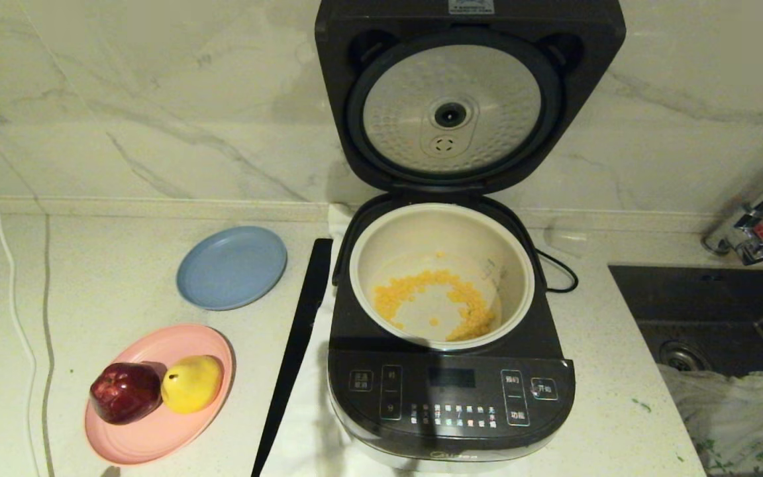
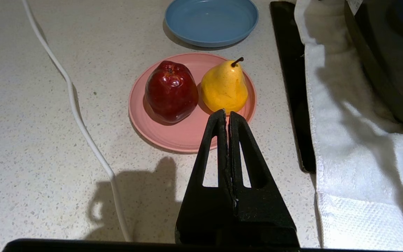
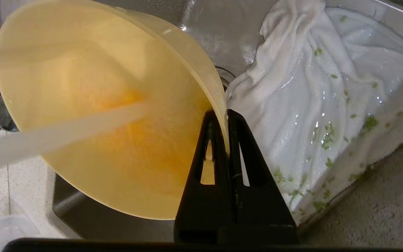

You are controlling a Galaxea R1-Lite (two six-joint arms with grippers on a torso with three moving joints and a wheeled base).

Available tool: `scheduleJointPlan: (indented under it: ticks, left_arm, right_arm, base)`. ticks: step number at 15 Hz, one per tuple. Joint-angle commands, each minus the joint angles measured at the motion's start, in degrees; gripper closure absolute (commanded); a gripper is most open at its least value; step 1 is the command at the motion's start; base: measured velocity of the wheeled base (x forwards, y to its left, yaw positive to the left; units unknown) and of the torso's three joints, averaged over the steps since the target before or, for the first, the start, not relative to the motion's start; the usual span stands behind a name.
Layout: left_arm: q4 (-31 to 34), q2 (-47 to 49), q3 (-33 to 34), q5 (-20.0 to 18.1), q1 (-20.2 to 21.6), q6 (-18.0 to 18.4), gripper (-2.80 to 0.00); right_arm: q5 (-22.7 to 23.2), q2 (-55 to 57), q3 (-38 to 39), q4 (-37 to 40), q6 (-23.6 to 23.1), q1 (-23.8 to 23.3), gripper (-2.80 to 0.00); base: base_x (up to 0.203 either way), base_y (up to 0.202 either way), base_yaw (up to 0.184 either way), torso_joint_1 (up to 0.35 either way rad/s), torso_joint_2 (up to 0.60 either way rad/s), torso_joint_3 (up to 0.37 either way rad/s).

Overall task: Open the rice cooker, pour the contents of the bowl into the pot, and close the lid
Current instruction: Fill a bowl with water from the tap

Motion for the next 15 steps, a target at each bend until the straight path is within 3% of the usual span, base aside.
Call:
scheduleJointPlan:
  ticks: [1, 8, 12, 15]
  left_arm:
    - [0.0, 0.0, 0.4, 0.0, 0.0, 0.0, 0.0]
    - [0.0, 0.0, 0.4, 0.0, 0.0, 0.0, 0.0]
    - [0.0, 0.0, 0.4, 0.0, 0.0, 0.0, 0.0]
    - [0.0, 0.0, 0.4, 0.0, 0.0, 0.0, 0.0]
  right_arm:
    - [0.2, -0.1, 0.2, 0.8, 0.0, 0.1, 0.0]
    - [-0.2, -5.7, 7.1, 4.9, -1.0, 0.6, 0.0]
    - [-0.3, -13.5, 19.9, 4.9, -7.5, 2.8, 0.0]
    - [-0.3, -24.1, 27.9, 5.0, -9.2, 7.1, 0.0]
  base:
    - [0.0, 0.0, 0.0, 0.0, 0.0, 0.0]
    - [0.0, 0.0, 0.0, 0.0, 0.0, 0.0]
    - [0.0, 0.0, 0.0, 0.0, 0.0, 0.0]
    - [0.0, 0.0, 0.0, 0.0, 0.0, 0.0]
